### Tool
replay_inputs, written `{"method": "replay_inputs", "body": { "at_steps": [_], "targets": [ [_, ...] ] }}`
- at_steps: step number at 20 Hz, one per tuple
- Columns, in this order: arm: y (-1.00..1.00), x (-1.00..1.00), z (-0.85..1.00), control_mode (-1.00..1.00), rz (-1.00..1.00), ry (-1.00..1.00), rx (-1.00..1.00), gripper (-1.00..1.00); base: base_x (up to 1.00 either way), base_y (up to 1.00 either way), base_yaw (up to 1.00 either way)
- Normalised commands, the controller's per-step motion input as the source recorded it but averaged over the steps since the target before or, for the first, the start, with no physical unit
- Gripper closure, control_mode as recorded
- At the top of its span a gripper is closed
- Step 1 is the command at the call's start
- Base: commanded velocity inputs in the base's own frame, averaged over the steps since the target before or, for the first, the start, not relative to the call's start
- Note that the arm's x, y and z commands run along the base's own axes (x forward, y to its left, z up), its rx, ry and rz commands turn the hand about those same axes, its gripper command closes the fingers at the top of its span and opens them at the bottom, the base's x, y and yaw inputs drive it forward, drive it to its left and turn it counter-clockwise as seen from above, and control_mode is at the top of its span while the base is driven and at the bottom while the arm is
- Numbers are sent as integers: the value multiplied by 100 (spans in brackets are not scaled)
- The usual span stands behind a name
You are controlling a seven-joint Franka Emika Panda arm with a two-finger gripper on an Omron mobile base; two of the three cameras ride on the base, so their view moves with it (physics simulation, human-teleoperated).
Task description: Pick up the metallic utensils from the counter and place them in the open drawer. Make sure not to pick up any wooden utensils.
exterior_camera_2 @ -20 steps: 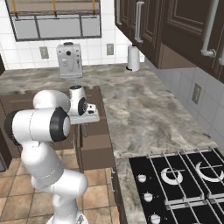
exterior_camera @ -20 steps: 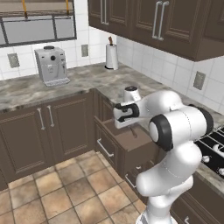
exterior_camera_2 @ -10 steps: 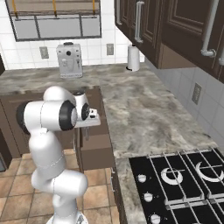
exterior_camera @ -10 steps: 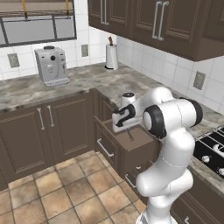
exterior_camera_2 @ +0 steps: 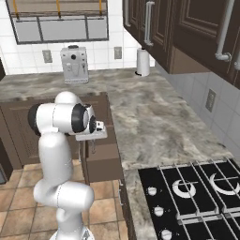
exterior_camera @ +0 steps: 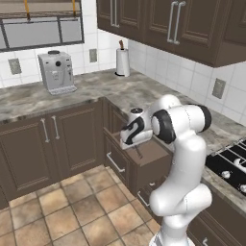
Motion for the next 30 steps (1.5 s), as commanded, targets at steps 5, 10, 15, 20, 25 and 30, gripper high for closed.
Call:
{"method": "replay_inputs", "body": {
  "at_steps": [5, 10, 15, 20, 25, 30],
  "targets": [
    [13, 20, -34, -100, 0, 0, 0, 100, 0, 0, 0],
    [10, 20, -31, -100, 0, 0, 0, 100, 0, 0, 0],
    [10, 15, -28, -100, 0, 0, 0, 100, 0, 0, 0],
    [13, 7, -28, -100, 0, 0, 0, 100, 0, 0, 0],
    [28, -2, -29, -100, 0, 0, 0, 100, 0, 0, 0],
    [54, -24, -32, -100, 0, 0, 0, 100, 0, 0, 0]
  ]
}}
